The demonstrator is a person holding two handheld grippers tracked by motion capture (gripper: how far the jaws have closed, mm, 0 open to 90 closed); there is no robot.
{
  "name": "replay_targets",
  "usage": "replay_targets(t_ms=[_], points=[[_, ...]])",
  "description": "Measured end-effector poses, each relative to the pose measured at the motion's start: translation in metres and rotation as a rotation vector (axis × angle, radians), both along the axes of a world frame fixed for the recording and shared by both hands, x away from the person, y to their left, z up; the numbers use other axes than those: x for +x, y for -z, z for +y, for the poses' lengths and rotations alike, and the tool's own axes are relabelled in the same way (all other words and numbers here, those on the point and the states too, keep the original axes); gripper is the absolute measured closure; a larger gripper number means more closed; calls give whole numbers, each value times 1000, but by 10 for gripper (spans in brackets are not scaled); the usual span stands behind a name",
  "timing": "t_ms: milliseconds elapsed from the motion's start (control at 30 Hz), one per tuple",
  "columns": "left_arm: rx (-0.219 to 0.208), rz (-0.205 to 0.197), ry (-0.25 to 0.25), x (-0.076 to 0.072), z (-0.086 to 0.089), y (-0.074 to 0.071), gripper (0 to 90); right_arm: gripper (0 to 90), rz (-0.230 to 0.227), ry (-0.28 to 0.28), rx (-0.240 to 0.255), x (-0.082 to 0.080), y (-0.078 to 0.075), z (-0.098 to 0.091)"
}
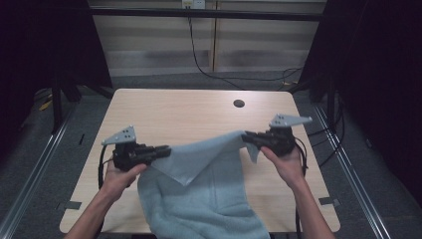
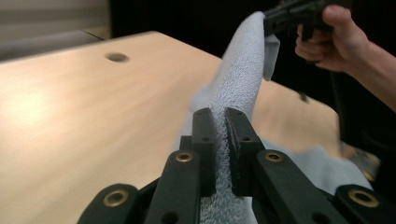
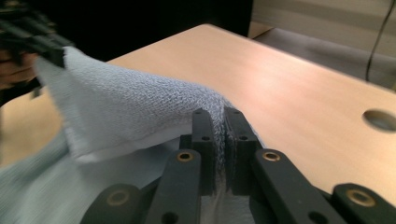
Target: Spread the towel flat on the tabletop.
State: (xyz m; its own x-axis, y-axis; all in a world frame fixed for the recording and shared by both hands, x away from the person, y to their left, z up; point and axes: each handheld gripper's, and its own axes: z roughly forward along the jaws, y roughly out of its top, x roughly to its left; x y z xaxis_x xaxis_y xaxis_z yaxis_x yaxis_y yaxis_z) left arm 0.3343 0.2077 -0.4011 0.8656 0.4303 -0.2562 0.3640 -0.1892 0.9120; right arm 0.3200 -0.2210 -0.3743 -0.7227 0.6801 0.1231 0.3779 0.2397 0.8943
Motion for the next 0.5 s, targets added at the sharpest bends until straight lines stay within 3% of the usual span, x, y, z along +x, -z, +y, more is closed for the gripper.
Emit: replay_targets(t_ms=[67,100,133,200,233,267,300,333,367,500], points=[[3,17,-28,9,2,2,832,825,15,9,4,26,3,8],[21,56,-69,23,6,12,832,825,15,9,4,26,3,8],[29,77,-96,30,8,19,831,805,42,20,-3,45,13,15],[68,166,-196,52,18,50,826,732,104,63,-31,70,39,27],[68,166,-196,52,18,50,819,689,124,85,-48,77,50,30],[91,226,-260,62,27,71,813,674,135,105,-54,81,59,33],[91,226,-260,62,27,71,800,674,135,105,-54,81,59,33],[95,277,-338,66,38,83,761,630,139,120,-35,81,70,34],[79,294,-342,65,43,86,690,608,134,126,-34,79,73,34],[79,263,-331,54,50,79,576,660,139,61,-35,67,76,36]])
